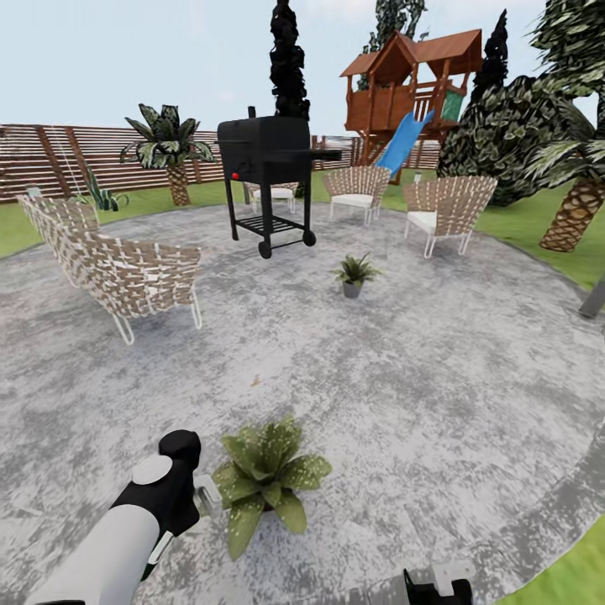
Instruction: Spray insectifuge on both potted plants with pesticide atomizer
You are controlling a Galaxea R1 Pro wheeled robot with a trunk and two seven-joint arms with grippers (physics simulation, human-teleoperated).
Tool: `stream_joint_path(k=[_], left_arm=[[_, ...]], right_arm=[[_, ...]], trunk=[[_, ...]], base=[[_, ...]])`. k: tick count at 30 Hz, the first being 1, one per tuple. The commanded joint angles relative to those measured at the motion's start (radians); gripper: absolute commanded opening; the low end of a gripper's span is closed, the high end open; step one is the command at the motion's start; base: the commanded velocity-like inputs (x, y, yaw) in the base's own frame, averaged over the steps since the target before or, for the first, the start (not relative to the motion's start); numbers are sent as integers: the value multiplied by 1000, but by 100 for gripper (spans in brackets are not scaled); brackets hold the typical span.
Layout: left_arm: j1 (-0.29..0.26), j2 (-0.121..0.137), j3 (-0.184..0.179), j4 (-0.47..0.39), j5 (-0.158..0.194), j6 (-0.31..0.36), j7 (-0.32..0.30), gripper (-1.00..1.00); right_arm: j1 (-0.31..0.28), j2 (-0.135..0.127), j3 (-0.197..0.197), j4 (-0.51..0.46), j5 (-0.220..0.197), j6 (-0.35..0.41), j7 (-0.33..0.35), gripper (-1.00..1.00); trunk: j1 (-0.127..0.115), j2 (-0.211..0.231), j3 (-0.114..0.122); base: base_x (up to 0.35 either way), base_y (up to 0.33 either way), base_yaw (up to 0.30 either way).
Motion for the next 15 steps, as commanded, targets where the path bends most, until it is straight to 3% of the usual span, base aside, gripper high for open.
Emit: stream_joint_path(k=[1, 6, 15], left_arm=[[-1, -2, 5, -1, -9, 10, -8, -100], [-1, -2, 5, -2, -9, 10, -8, -100], [-1, -1, 5, -3, -9, 10, -7, -100]], right_arm=[[0, 0, 3, 1, 8, -1, -7, 100], [0, 0, 3, 1, 9, -1, -7, 100], [0, 0, 3, 1, 9, -1, -7, 100]], trunk=[[0, 0, -1], [0, 0, -1], [0, 0, -1]], base=[[108, -258, 278], [79, -265, 250], [-50, -265, 62]])
